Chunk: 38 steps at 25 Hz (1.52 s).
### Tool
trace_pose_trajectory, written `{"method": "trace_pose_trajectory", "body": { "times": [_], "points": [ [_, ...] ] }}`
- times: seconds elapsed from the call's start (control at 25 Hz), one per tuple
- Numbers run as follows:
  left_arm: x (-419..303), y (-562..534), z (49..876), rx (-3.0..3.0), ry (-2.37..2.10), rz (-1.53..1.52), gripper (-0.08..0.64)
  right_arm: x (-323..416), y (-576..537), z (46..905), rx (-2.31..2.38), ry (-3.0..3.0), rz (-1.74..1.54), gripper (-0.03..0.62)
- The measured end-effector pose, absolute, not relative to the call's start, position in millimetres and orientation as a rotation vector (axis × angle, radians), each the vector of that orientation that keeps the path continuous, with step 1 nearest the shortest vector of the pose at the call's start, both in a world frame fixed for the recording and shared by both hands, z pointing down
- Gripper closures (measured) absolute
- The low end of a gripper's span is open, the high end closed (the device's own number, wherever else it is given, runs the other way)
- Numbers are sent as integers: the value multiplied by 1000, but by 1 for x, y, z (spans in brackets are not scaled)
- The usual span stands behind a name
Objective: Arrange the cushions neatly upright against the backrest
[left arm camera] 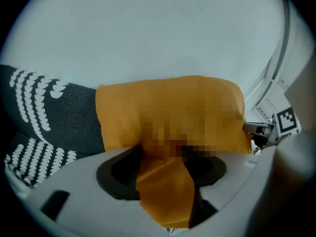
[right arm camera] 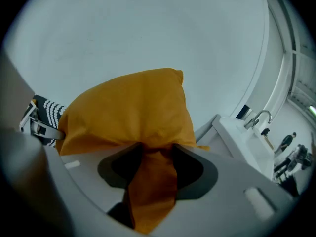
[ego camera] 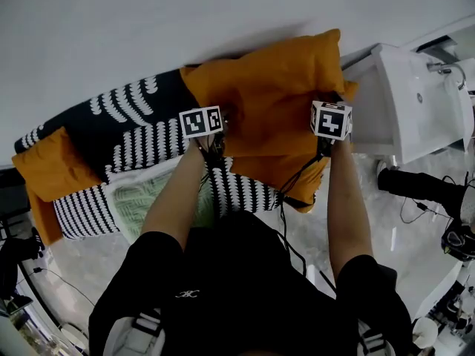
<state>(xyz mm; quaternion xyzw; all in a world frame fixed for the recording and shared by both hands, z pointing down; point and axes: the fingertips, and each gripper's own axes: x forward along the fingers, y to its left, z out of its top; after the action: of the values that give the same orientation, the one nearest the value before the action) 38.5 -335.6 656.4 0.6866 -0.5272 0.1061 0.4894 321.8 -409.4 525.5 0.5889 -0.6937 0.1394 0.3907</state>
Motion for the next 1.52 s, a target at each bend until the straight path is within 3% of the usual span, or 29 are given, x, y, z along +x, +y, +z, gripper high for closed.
{"method": "trace_pose_trajectory", "body": {
  "times": [0.2,0.4,0.96,1.2,1.52],
  "points": [
    [44,-333,651,1690,-1297,334,450,325,-415,538,1458,-1734,350,459],
    [48,-326,635,1759,-1329,415,546,319,-409,535,1441,-1749,296,555],
    [-20,-266,538,1784,-1475,313,548,252,-359,445,1468,-2067,363,566],
    [-103,-234,508,1750,-1628,354,548,172,-345,449,1373,-2193,421,566],
    [-271,-135,501,1519,-1854,386,548,-11,-289,487,1066,-2333,545,566]
  ]
}}
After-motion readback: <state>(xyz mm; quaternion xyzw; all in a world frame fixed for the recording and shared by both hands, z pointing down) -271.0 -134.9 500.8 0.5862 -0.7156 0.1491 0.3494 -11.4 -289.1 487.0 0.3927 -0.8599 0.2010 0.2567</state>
